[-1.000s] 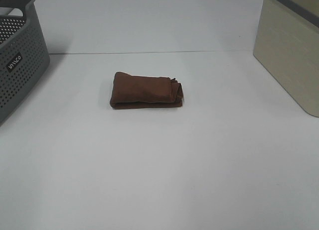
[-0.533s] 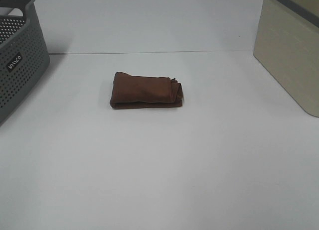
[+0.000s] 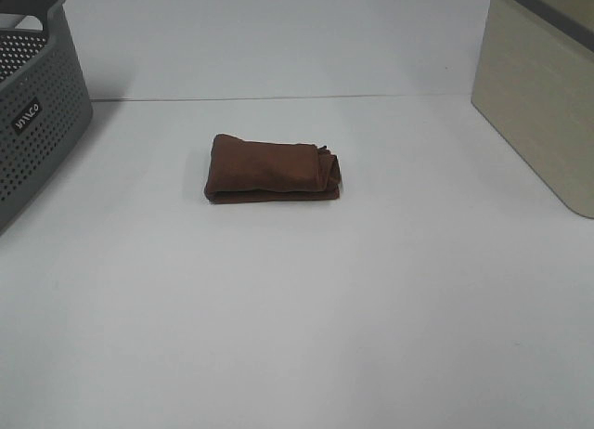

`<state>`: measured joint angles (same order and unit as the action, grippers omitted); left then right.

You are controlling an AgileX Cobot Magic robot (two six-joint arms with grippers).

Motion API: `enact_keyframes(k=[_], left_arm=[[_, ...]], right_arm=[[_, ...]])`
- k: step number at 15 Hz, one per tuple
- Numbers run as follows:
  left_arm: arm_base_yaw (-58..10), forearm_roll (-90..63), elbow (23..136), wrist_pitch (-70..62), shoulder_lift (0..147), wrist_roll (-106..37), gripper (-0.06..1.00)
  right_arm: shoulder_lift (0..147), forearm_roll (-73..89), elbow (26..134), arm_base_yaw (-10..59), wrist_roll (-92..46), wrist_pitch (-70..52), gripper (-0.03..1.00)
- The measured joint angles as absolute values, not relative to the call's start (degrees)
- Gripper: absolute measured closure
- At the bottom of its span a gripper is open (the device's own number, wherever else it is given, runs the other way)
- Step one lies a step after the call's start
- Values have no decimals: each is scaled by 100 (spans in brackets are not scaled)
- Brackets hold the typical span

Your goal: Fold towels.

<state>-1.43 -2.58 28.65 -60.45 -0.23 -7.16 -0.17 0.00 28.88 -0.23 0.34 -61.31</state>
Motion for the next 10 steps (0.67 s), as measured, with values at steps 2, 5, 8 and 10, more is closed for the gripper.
enact_keyframes(k=[2,5,8,10], left_arm=[[-143,-258,2865,-6045,-23,-716,36],[-143,-258,2865,-6045,-23,-716,36],[-143,-258,2865,-6045,-23,-716,36],[-143,-258,2865,-6045,-23,-716,36]], right_arm=[[-34,0,2888,-23,34,-6131,5],[-34,0,2888,-23,34,-6131,5],[-34,0,2888,-23,34,-6131,5],[-34,0,2888,-23,34,-6131,5]])
